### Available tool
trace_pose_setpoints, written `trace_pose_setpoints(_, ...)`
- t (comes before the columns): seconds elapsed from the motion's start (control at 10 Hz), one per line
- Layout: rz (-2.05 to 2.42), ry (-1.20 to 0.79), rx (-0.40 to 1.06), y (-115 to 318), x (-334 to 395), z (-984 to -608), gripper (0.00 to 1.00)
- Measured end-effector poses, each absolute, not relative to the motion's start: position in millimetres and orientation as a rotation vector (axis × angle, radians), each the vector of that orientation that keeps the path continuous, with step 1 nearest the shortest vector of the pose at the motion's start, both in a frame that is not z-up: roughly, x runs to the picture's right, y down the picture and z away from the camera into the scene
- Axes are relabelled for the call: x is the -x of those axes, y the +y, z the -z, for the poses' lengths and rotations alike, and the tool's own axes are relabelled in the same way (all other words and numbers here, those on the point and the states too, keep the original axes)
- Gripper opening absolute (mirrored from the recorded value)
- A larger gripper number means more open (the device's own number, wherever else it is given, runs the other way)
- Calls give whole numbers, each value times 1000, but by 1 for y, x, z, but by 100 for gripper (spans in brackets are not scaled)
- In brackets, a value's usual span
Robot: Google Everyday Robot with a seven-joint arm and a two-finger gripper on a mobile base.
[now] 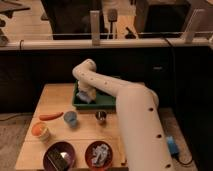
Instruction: Wipe tray with sponge
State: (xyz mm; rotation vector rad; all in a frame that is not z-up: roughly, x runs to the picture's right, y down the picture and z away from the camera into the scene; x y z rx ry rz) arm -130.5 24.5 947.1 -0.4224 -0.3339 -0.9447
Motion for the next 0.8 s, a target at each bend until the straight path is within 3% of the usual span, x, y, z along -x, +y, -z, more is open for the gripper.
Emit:
trace_pose_setpoints(0.5, 993, -353, 437, 57, 116, -929, 68)
trace_pose_setpoints(0.8, 924, -303, 462, 50, 69, -943, 68)
